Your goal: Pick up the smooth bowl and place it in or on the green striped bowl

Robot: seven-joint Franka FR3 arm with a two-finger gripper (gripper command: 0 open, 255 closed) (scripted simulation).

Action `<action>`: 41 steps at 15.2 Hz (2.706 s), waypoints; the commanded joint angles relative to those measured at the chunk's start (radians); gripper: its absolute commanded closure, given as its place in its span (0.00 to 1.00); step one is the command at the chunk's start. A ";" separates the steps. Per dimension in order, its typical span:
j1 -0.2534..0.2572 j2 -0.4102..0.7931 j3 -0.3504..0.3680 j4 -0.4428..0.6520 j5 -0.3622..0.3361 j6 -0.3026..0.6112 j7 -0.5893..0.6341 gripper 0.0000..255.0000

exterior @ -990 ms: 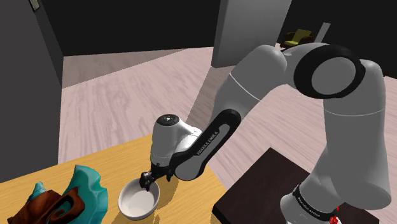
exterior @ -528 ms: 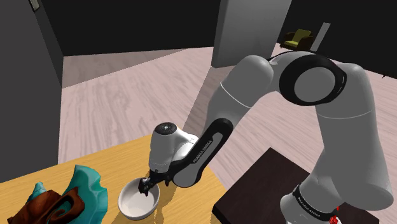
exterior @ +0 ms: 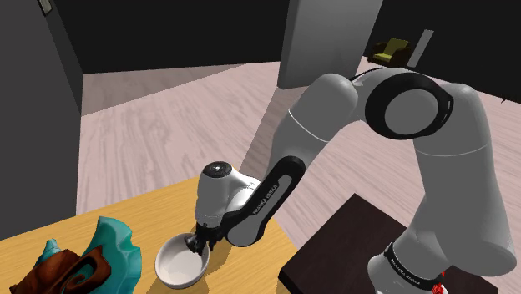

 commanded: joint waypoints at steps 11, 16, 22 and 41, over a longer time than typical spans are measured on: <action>-0.013 -0.037 0.016 -0.011 0.012 -0.027 -0.006 1.00; -0.035 -0.097 0.044 -0.025 0.035 -0.073 -0.017 1.00; -0.060 -0.167 0.075 -0.034 0.066 -0.133 -0.034 1.00; -0.117 -0.358 0.144 -0.012 0.171 -0.336 -0.087 1.00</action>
